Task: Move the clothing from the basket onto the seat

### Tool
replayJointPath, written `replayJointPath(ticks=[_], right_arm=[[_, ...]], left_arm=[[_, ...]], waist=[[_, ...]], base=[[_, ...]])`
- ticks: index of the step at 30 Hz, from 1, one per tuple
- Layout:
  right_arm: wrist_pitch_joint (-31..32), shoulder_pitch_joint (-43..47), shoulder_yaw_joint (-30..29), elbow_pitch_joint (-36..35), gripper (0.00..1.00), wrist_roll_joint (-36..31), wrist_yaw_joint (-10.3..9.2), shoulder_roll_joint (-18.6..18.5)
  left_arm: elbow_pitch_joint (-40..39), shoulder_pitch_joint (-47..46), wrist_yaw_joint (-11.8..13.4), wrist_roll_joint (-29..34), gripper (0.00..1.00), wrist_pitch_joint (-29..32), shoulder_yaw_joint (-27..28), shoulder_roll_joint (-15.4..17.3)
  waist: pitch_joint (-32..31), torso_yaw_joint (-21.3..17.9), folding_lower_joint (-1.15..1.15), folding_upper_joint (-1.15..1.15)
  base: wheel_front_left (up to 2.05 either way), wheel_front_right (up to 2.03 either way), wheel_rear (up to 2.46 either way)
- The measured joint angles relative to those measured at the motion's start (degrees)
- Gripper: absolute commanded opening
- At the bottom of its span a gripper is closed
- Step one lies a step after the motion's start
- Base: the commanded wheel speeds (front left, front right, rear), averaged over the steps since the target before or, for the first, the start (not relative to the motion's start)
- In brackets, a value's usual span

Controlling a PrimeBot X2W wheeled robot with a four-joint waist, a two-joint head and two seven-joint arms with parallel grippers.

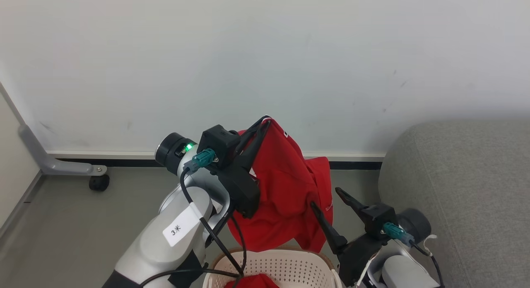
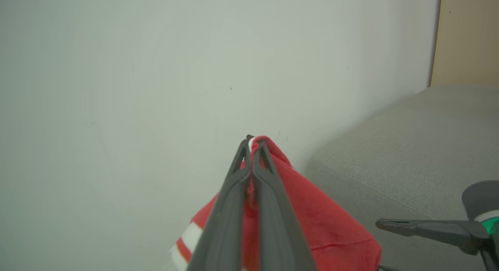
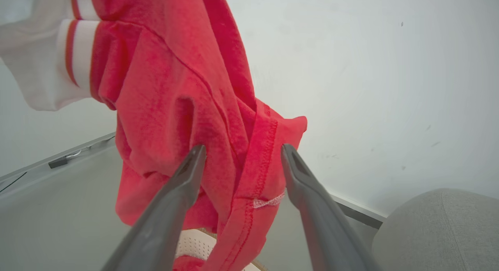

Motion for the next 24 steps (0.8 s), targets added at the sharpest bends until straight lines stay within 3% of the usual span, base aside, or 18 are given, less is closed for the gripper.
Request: replayJointPath(ticks=[10,17,18,19,20,22,23,24], right_arm=[[0.0,-4.2,8.8,2.8,1.00,4.9,0.00,-0.1],[0.0,-7.8,11.6,5.5,1.00,8.4,0.00,-0.1],[0.0,-8.1,11.9,5.8,0.85,9.3,0.00,-0.1],[0.0,-8.3,12.2,6.1,0.46,9.8,0.00,-0.1],[0.0,-8.4,12.5,6.3,0.40,10.1,0.00,-0.1],[0.0,-8.4,12.8,6.9,0.10,10.7,0.01,0.0],[0.0,-8.5,12.9,7.3,0.00,10.9,0.01,0.0],[0.0,-8.6,13.0,7.8,0.00,11.3,0.01,-0.1]], left_arm=[[-3.2,0.1,0.0,-0.7,0.00,1.3,-2.1,-0.1],[-5.4,0.1,0.0,-1.3,0.00,2.2,-3.1,-0.2],[-5.6,0.1,0.0,-1.3,0.00,2.2,-3.2,-0.2],[-5.8,0.1,0.0,-1.5,0.00,2.2,-3.3,-0.2],[-6.0,0.1,0.0,-1.7,0.00,2.3,-3.3,-0.2],[-6.2,0.1,0.0,-1.7,0.00,2.4,-3.3,-0.2],[-6.2,0.2,0.0,-1.8,0.00,2.4,-3.3,-0.2],[-6.3,0.4,0.0,-2.0,0.00,2.4,-3.2,-0.2]], waist=[[0.4,1.3,0.00,0.00],[0.8,2.0,0.00,0.00],[0.8,2.0,0.00,0.00],[0.9,2.1,0.00,0.00],[1.0,2.2,0.00,0.00],[1.1,2.2,0.00,0.00],[1.1,2.2,0.00,0.00],[1.2,2.2,0.00,0.00]], base=[[0.00,0.00,0.00],[0.00,0.00,0.00],[0.00,0.00,0.00],[0.00,0.00,0.00],[0.00,0.00,0.00],[0.00,0.00,0.00],[0.00,0.00,0.00],[0.00,0.00,0.00]])
